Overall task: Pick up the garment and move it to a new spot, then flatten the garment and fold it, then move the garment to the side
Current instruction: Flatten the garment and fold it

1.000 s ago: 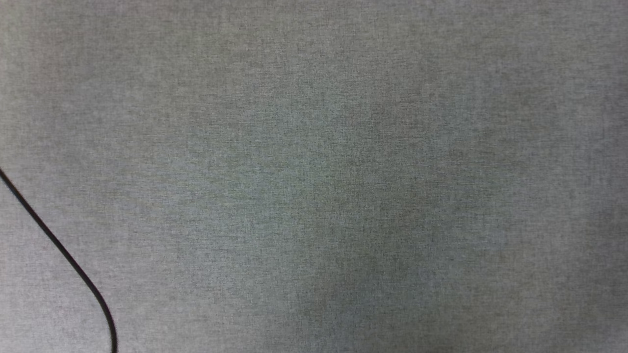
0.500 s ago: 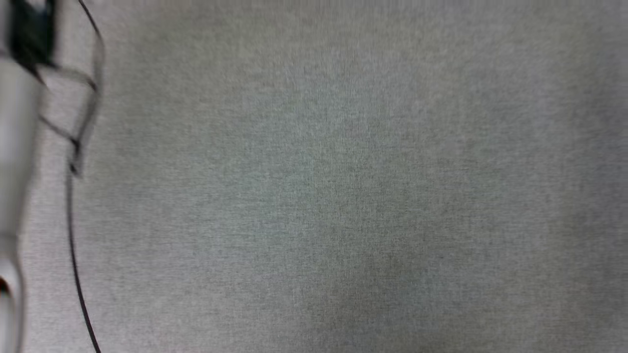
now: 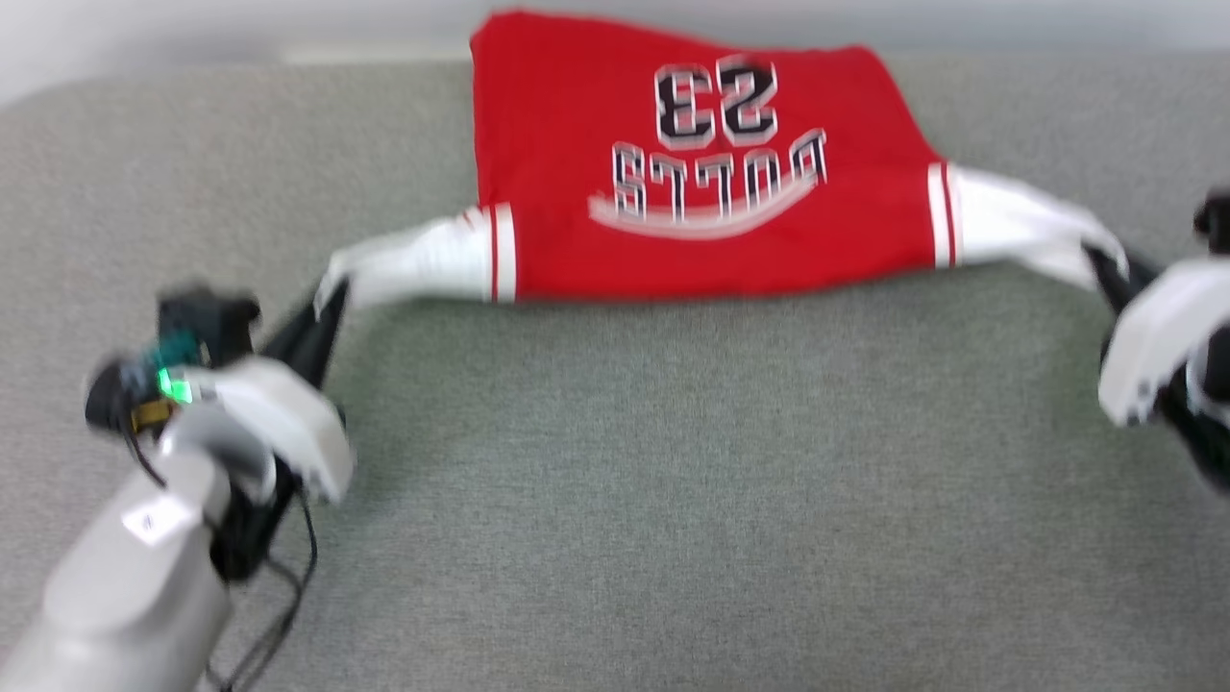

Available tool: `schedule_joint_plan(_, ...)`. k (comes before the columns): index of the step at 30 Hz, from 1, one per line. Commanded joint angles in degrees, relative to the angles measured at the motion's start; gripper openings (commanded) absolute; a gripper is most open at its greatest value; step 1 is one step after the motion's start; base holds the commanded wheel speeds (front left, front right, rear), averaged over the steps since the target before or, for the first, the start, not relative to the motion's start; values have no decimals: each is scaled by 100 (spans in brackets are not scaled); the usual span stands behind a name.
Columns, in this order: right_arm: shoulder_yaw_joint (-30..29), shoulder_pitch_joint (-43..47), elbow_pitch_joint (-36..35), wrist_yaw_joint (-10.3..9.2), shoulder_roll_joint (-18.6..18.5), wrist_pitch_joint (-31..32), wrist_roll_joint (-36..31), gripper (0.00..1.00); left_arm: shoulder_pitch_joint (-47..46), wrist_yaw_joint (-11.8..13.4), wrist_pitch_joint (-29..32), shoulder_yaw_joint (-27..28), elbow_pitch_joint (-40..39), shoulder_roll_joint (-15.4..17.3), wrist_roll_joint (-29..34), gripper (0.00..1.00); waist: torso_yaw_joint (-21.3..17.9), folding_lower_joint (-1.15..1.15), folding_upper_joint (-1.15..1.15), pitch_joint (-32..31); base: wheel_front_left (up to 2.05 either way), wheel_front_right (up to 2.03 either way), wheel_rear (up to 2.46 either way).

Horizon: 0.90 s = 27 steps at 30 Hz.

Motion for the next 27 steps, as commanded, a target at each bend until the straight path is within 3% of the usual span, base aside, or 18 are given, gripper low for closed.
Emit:
schedule_joint_plan(1,77,396,-175,-4,-148,67,168,0,383,67,43,-27,-116,94,-73,0,32,1,0,-369,0,0,0)
schedule_joint_plan(5,197,1178,-601,-5,-464,196,467,0,1231,262,155,-114,-433,232,-201,0,26,1,0,-674,0,0,0)
schedule_joint_plan(12,200,2351,-1311,-5,-688,327,706,0,2468,624,258,-101,-940,410,-529,0,7,1,0,-1187,0,0,0)
schedule_joint_plan(27,-626,4630,-2455,-5,-573,741,904,0,4498,1316,472,-69,-2282,832,-1103,0,-43,1,0,-1770,0,0,0)
